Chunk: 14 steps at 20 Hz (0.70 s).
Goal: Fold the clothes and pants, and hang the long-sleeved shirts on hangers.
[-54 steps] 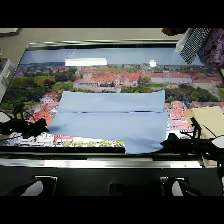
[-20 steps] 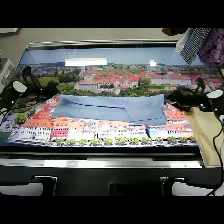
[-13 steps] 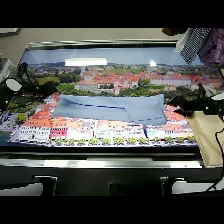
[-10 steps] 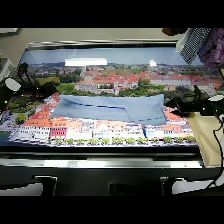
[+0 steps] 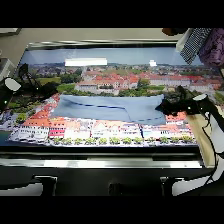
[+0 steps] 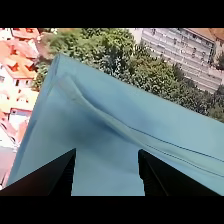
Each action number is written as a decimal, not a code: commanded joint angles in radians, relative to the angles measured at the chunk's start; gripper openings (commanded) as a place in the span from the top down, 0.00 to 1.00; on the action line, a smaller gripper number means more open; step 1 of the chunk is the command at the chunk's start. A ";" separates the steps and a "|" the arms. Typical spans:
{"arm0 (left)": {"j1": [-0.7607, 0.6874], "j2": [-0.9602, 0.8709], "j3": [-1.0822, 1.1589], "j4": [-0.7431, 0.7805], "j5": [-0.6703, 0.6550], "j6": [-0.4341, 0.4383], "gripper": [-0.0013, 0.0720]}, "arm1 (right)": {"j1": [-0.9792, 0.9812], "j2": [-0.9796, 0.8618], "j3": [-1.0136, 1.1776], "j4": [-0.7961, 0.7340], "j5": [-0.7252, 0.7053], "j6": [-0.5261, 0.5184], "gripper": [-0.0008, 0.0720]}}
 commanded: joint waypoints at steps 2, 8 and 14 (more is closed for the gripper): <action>-0.022 -0.002 0.001 -0.138 -0.011 0.002 0.76 | 0.036 0.029 0.011 0.001 0.001 0.027 0.95; -0.275 -0.105 0.001 -0.265 0.073 -0.070 0.96 | 0.035 0.160 0.244 -0.327 0.276 0.332 0.95; -0.618 -0.297 0.010 -0.626 0.365 -0.069 0.96 | 0.035 0.219 0.517 -0.431 0.490 0.431 0.95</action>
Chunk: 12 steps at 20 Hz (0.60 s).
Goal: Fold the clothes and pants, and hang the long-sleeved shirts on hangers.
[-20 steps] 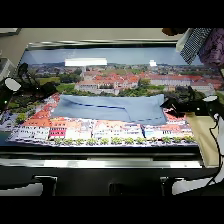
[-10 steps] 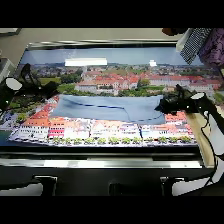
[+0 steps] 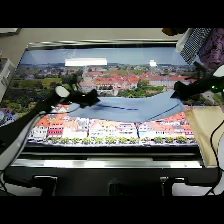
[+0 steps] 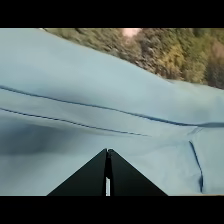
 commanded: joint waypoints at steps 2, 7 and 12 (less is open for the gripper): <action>-0.234 -0.148 0.070 -0.261 0.164 -0.002 0.96 | 0.001 0.056 0.174 -0.078 0.141 0.067 0.95; -0.370 -0.329 0.357 -0.264 0.121 -0.075 0.96 | 0.001 0.117 0.243 -0.089 0.200 0.069 0.95; -0.433 -0.515 0.601 -0.264 0.085 -0.230 0.96 | 0.001 0.179 0.243 -0.088 0.199 0.064 0.95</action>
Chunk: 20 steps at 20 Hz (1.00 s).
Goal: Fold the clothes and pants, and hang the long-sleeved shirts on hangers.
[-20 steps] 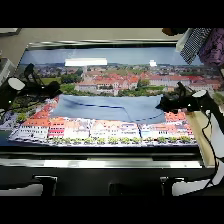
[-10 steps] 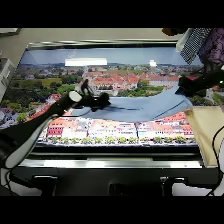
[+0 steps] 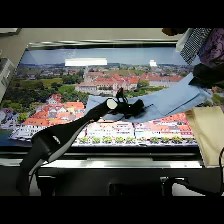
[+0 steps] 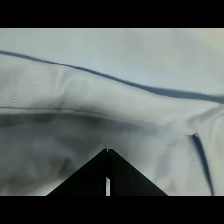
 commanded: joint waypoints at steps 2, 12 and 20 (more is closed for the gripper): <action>-0.059 -0.140 0.197 -0.009 -0.061 -0.106 0.96 | 0.001 0.050 0.008 -0.003 0.009 -0.005 0.95; 0.167 0.099 0.224 0.445 -0.604 -0.149 0.96 | 0.168 0.008 0.008 0.095 -0.086 0.060 0.95; 0.566 0.543 0.224 0.890 -1.027 -0.066 0.96 | 0.637 -0.171 0.008 -0.038 -0.278 0.284 0.95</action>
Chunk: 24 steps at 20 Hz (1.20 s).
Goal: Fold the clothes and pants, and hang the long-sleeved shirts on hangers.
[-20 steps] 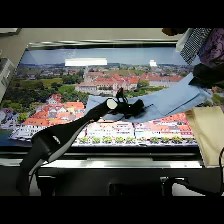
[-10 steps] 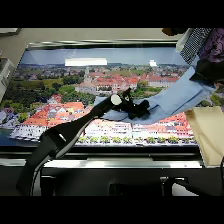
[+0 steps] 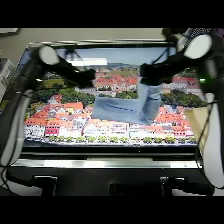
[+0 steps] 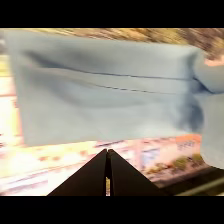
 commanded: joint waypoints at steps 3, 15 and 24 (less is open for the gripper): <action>0.259 0.230 0.001 0.178 -0.169 0.036 0.96 | 0.253 -0.165 0.000 -0.065 -0.162 0.134 0.95; 0.371 0.275 -0.050 0.177 -0.175 0.036 0.96 | 0.303 -0.303 0.001 0.174 -0.356 0.109 0.63; 0.371 0.272 -0.067 0.178 -0.164 0.036 0.96 | -0.010 -0.032 0.005 0.126 -0.234 -0.052 0.17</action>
